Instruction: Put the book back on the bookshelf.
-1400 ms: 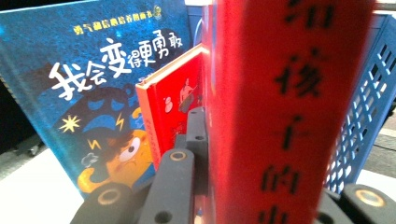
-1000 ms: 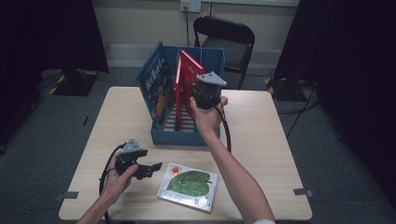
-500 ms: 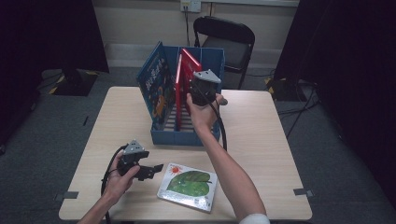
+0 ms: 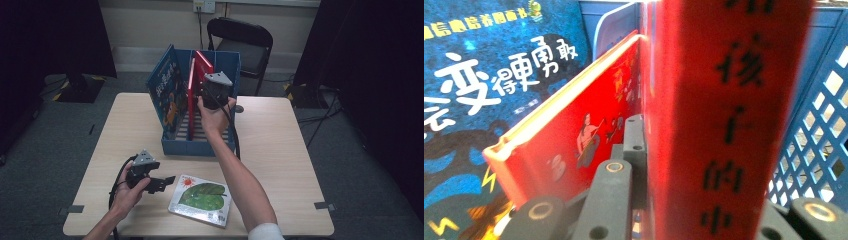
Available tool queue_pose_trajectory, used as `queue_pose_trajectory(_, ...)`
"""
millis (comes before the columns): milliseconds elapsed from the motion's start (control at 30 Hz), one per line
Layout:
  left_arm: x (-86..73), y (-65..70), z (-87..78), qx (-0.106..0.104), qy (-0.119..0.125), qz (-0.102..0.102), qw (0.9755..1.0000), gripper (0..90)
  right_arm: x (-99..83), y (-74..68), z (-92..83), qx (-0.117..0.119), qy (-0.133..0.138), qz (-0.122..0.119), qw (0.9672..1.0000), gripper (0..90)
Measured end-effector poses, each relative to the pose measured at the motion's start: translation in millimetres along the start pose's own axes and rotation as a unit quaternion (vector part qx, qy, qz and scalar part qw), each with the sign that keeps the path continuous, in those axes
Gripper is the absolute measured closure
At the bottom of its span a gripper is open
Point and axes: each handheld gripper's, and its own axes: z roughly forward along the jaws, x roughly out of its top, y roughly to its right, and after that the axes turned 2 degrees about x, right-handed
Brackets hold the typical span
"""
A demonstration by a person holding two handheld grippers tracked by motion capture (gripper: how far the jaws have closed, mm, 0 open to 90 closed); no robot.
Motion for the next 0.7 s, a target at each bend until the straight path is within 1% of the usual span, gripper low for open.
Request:
queue_pose_trajectory(167,-0.2,-0.6,0.7,-0.004,-0.001,0.005,1.0,16.5,0.9,-2.8,8.3,-0.007,-0.002,-0.004,1.0,80.1)
queue_pose_trajectory(367,-0.5,-1.1,1.1,-0.005,0.0,0.01,0.9999,16.4,-2.5,-3.4,16.0,-0.013,0.0,0.006,0.9999,80.1)
queue_pose_trajectory(533,-0.6,-1.0,1.1,-0.005,0.001,0.013,0.9999,16.4,-8.7,-7.2,22.9,-0.02,0.001,0.011,0.9997,80.1)
queue_pose_trajectory(700,-0.8,-0.9,1.7,-0.007,0.001,0.015,0.9999,16.4,-19.2,-6.7,27.5,-0.021,-0.002,0.013,0.9997,80.1)
